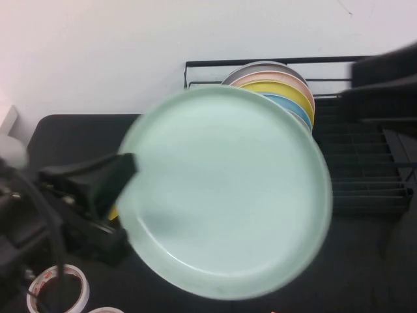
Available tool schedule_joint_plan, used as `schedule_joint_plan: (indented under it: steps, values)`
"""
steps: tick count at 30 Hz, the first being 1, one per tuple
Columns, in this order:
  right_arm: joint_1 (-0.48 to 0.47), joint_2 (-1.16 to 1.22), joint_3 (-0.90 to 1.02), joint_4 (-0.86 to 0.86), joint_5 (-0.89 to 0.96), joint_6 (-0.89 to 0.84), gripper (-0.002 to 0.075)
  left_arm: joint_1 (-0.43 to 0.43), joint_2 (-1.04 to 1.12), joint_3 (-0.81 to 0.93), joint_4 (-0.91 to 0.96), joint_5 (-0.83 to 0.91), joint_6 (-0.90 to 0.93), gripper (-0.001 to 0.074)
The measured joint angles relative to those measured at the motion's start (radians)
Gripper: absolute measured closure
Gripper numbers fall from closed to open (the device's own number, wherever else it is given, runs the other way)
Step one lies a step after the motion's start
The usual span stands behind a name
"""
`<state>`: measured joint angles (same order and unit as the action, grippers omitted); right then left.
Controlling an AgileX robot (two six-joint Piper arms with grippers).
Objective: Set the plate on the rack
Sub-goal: Hand over the plate, then place the plate on the rack
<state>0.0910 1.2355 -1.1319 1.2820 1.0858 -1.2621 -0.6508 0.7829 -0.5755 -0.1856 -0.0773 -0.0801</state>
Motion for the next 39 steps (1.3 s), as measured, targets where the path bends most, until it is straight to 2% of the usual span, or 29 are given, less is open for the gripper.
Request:
schedule_joint_plan:
  steps: [3,7,15,18,22,23,26,29,35,39]
  values:
    - [0.072,0.069,-0.048,-0.008,-0.002,-0.021,0.0209,-0.055,0.034,0.000,0.012,-0.047,0.002,0.0733]
    - [0.137,0.145,-0.078,-0.062,-0.007,-0.030,0.0209,-0.078,0.078,0.000,0.016,-0.081,0.002,0.0733]
    - [0.167,0.235,-0.078,-0.202,0.004,0.047,0.0225,-0.080,0.097,0.001,0.023,-0.136,0.004,0.0731]
    - [0.167,0.252,-0.078,-0.212,0.047,0.059,0.0313,-0.080,0.097,0.001,0.036,-0.166,0.005,0.0727]
    - [0.169,0.262,-0.080,-0.215,0.090,0.051,0.0566,-0.080,0.099,0.001,0.041,-0.171,0.009,0.0724]
    - [0.169,0.264,-0.080,-0.215,0.089,0.051,0.0596,-0.080,0.099,0.001,0.044,-0.172,0.011,0.0723]
    - [0.169,0.266,-0.080,-0.215,0.083,0.051,0.0593,-0.080,0.099,0.001,0.047,-0.165,0.029,0.0713]
    - [0.169,0.266,-0.080,-0.228,0.052,0.037,0.0593,-0.080,0.099,0.001,0.045,-0.132,0.029,0.0659]
    - [0.169,0.266,-0.087,-0.245,-0.056,-0.111,0.0593,-0.080,0.095,0.001,0.039,-0.044,0.031,0.0444]
    - [0.170,0.267,-0.127,-0.276,-0.170,-0.173,0.0594,-0.075,0.073,0.001,0.037,0.003,0.031,0.0395]
